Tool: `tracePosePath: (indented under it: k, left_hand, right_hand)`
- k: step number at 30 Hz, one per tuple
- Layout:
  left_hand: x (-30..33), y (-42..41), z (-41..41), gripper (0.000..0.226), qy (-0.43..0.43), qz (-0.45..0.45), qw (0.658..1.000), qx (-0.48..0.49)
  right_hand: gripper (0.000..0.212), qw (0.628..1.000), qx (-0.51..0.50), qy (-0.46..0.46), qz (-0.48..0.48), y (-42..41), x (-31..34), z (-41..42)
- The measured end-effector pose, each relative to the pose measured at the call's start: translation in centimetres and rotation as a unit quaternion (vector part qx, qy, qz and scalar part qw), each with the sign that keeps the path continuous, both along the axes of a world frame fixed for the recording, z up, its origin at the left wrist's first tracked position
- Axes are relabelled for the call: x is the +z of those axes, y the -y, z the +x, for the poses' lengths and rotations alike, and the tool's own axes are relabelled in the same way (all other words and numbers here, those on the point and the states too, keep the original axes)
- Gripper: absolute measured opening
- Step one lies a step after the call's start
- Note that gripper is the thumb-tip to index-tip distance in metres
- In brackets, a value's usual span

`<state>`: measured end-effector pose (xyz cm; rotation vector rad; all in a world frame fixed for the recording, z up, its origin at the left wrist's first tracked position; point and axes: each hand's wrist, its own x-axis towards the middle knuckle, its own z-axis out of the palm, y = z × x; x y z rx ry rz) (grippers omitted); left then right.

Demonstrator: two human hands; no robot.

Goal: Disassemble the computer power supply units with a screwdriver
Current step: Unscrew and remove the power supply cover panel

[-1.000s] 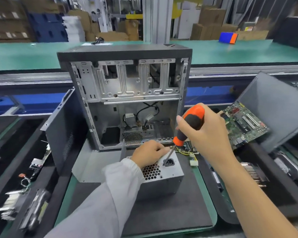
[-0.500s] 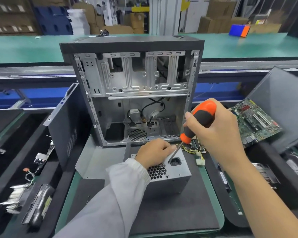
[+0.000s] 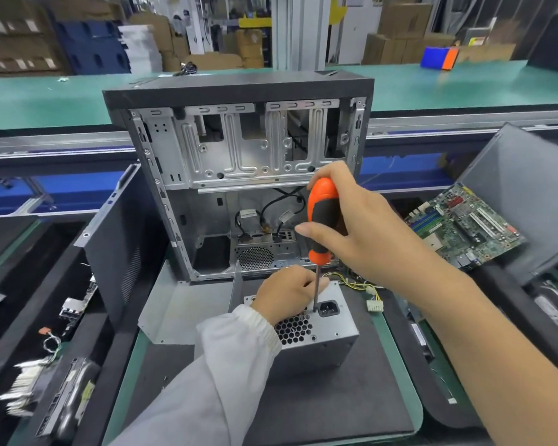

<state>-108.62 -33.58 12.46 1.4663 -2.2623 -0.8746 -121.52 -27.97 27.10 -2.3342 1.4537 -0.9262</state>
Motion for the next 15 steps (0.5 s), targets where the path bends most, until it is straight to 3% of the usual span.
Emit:
tracePosePath:
  k: [9, 13, 15]
  left_hand:
    - [0.5, 0.2, 0.1, 0.051, -0.038, 0.061, 0.997, -0.017]
    - [0.7, -0.1, 0.2, 0.047, -0.06, 0.083, 0.995, 0.002]
    - [0.9, -0.3, 0.2, 0.047, -0.053, 0.08, 0.995, 0.007]
  right_hand:
    - [0.028, 0.989, 0.068, -0.077, 0.103, 0.9, 3.0, -1.6]
    - [0.027, 0.97, 0.144, -0.072, 0.185, 1.7, 4.1, -1.9]
    - [0.021, 0.971, 0.138, -0.077, 0.179, 1.7, 4.4, -1.5]
